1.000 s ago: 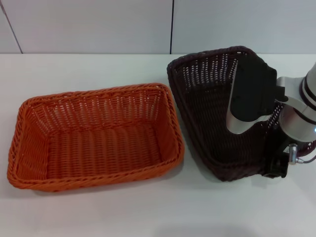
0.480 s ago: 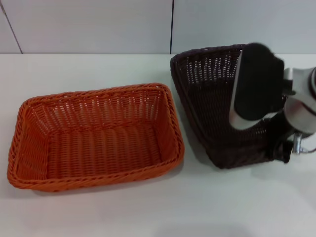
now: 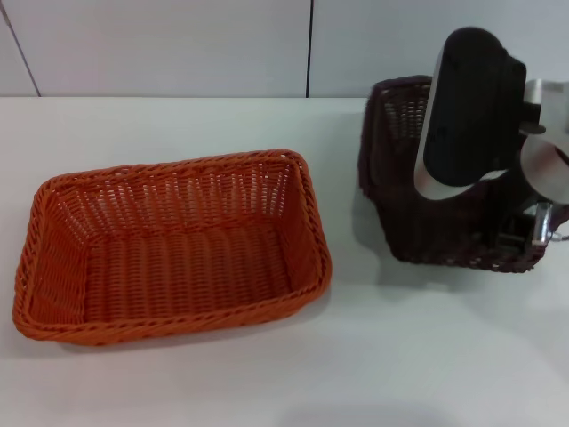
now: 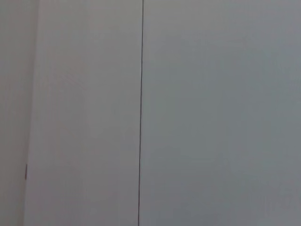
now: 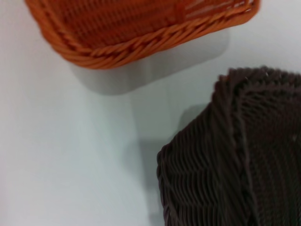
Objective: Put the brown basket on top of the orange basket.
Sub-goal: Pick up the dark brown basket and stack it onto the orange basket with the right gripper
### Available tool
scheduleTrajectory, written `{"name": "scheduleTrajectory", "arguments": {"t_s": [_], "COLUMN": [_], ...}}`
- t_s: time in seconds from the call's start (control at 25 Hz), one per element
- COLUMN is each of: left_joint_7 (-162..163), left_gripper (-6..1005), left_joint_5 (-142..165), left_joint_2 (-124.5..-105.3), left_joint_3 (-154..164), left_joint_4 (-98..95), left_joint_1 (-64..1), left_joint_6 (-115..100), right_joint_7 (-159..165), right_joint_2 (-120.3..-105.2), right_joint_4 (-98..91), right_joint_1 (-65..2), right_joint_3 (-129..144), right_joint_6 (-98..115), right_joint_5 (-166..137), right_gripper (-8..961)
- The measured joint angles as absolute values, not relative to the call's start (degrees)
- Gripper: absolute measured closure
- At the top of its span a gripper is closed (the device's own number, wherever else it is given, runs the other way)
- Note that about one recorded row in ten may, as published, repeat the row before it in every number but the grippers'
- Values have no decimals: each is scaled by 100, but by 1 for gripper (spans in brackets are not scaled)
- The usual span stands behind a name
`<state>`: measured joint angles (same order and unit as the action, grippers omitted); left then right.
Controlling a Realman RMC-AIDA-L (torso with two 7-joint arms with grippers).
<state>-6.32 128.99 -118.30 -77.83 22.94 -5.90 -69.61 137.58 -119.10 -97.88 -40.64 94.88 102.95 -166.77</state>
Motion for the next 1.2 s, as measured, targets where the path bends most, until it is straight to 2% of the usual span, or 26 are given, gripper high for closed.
{"name": "scheduleTrajectory", "arguments": {"t_s": [0.72, 1.2], "left_joint_7": [-632, -327], "left_gripper": [189, 188], "left_joint_5": [12893, 12895], "left_joint_2": [-11845, -11866], "left_joint_3": [-7759, -7722], "left_joint_4": [2222, 2190], "left_joint_1": [-642, -600], "left_joint_6": [-6940, -6756], "right_joint_7": [12613, 9032], "right_joint_2": [-11914, -11959], "right_joint_4": [-10814, -11157], "right_joint_1": [-4551, -3613], "right_joint_3": [10016, 10726], "right_joint_6": [9961, 8585], "right_joint_5": [-16718, -16209], "right_gripper": [755, 753]}}
